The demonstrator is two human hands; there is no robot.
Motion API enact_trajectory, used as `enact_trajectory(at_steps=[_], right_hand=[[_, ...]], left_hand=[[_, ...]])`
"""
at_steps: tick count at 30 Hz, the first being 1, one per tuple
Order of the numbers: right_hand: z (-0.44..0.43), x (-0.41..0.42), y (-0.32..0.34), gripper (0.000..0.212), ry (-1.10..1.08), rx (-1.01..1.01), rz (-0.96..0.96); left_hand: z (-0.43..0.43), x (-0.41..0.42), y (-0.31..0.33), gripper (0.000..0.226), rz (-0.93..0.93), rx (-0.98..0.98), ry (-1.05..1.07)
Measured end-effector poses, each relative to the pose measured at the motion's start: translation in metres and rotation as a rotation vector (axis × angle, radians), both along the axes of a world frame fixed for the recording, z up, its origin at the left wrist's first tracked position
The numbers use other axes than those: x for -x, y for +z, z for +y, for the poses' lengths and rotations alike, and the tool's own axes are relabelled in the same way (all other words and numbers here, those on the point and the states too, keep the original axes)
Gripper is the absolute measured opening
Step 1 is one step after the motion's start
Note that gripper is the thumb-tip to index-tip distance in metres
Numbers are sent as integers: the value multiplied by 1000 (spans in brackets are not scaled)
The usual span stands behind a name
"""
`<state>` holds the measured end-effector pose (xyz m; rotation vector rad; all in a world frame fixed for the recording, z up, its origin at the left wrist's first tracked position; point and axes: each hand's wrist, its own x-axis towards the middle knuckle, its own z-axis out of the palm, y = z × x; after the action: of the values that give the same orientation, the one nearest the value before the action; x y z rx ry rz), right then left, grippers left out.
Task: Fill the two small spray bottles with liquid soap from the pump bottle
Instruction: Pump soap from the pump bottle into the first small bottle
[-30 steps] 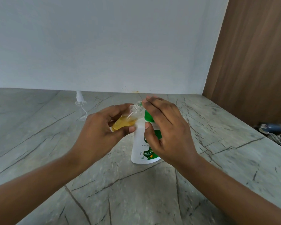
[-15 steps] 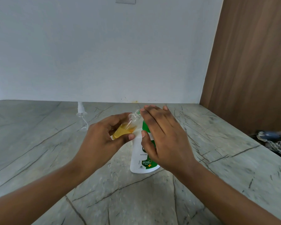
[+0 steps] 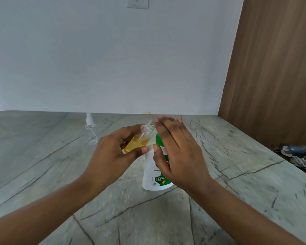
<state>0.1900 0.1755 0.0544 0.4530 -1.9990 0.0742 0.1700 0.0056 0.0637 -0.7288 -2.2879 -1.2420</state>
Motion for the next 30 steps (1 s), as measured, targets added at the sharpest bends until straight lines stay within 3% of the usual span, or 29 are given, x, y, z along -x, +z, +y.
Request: enact_trajectory(at_steps=[9, 30], right_hand=[[-2, 0, -7, 42, 80, 39, -6], [-1, 1, 1, 49, 10, 7, -37]], left_hand=[[-5, 3, -8, 56, 62, 40, -1], [0, 3, -1, 54, 60, 29, 24]])
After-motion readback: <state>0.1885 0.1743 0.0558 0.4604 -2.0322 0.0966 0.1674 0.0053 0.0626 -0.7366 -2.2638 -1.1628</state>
